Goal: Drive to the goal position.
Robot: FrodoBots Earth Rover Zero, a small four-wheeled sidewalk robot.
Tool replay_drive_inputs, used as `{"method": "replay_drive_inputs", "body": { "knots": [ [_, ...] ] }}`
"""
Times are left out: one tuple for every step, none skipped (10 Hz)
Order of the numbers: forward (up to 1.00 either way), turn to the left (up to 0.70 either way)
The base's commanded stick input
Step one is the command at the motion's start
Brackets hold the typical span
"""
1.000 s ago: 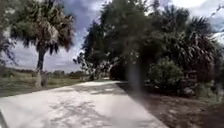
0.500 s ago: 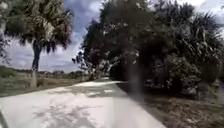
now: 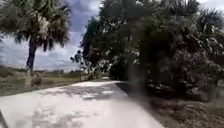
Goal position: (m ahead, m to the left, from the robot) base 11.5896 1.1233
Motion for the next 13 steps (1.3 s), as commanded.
{"method": "replay_drive_inputs", "body": {
  "knots": [
    [0.69, 0.01],
    [0.69, 0.01],
    [0.69, 0.01],
    [0.69, 0.01],
    [0.69, 0.01],
    [0.69, 0.01],
    [0.69, 0.02],
    [0.69, 0.13],
    [0.69, 0.14],
    [0.69, 0.05],
    [0.69, 0.02],
    [0.69, 0.01],
    [0.69, 0.01]
  ]
}}
